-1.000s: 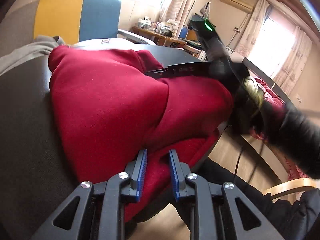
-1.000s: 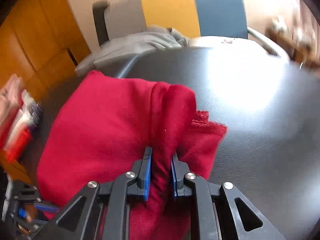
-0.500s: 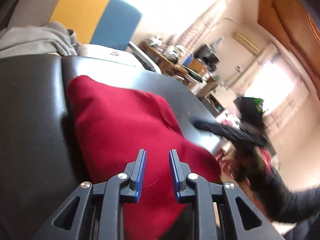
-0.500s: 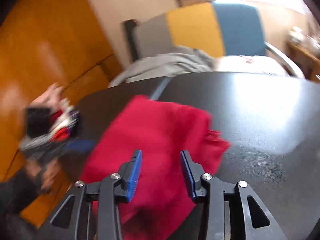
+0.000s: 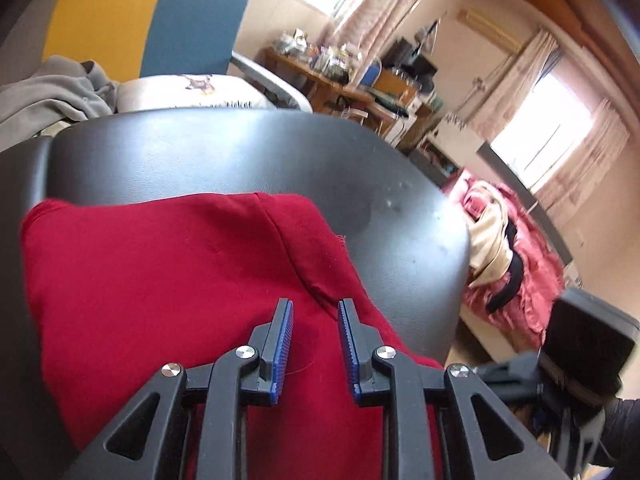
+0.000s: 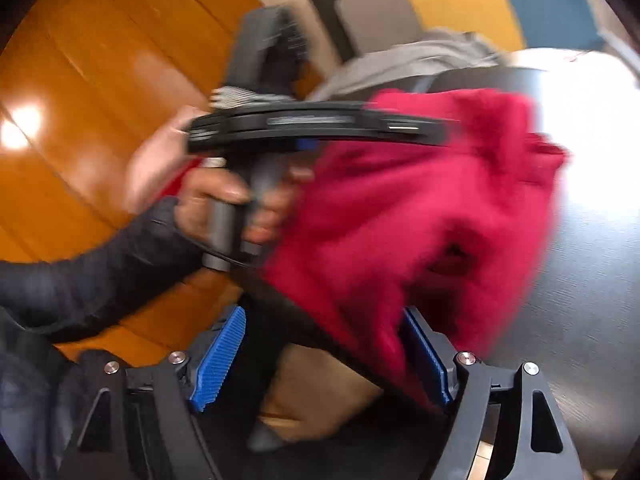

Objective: Fold clothes

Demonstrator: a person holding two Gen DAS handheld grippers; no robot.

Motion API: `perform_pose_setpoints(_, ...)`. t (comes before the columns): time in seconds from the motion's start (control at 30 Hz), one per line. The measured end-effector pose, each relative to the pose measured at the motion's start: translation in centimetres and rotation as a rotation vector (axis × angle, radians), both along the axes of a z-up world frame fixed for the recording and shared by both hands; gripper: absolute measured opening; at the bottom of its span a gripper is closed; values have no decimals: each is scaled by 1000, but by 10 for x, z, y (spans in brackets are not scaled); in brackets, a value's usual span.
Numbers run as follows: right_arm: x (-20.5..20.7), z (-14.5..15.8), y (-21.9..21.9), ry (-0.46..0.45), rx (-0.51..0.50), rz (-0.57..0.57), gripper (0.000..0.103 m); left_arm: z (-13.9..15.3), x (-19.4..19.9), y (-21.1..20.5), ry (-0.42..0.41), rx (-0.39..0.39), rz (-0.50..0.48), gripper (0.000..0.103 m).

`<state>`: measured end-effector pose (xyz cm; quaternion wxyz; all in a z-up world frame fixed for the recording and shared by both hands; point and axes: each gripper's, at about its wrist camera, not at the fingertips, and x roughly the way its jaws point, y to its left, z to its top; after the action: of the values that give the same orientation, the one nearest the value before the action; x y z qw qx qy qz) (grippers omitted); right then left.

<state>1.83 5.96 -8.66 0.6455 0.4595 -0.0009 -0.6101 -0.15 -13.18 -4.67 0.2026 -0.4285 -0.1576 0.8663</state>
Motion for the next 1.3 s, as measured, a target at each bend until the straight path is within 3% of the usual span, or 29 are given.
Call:
perform_pose_setpoints(0.03,-2,-3,-7,-61,-47,37,80,-2,-7,5,-15,-22,-17,23)
perform_pose_setpoints(0.13,-10,-25,-5,-377,-152,226,86,-23,-25,27,-109,-142,-85,23)
perform_pose_setpoints(0.2,-11,-52,9,-386,-38,233,84,-27,-29,29,-101,-112,-85,24)
perform_pose_setpoints(0.23,-15,-69,18,-390,27,190,76,-30,-32,28,-115,-70,-86,22)
perform_pose_setpoints(0.27,-23,-80,31,-427,14,147,54,-31,-32,27,-118,-49,-83,21)
perform_pose_setpoints(0.3,-29,-89,42,-457,-1,103,43,-31,-30,28,-107,-56,-75,21)
perform_pose_setpoints(0.4,-33,-96,63,-464,-43,7,39,-29,-21,31,-70,-87,-64,21)
perform_pose_setpoints(0.5,-28,-73,64,-341,-11,-72,44,-24,-14,29,-54,-70,-25,21)
perform_pose_setpoints(0.57,-22,-46,67,-208,8,-119,51,-15,-8,22,-17,-36,11,24)
perform_pose_setpoints(0.67,-14,1,64,42,44,-187,52,-4,15,1,34,27,102,25)
perform_pose_setpoints(0.8,-6,40,36,275,15,-223,58,3,54,-32,79,64,222,25)
perform_pose_setpoints(0.87,3,37,16,314,20,-190,58,4,69,-40,87,61,235,25)
perform_pose_setpoints(1.07,26,-20,9,520,184,-180,58,-18,71,-21,36,-53,179,25)
perform_pose_setpoints(1.17,35,-45,5,608,259,-174,58,-21,72,-13,39,-80,205,24)
perform_pose_setpoints(1.3,16,-36,18,444,223,-169,59,-10,87,-21,69,-61,254,25)
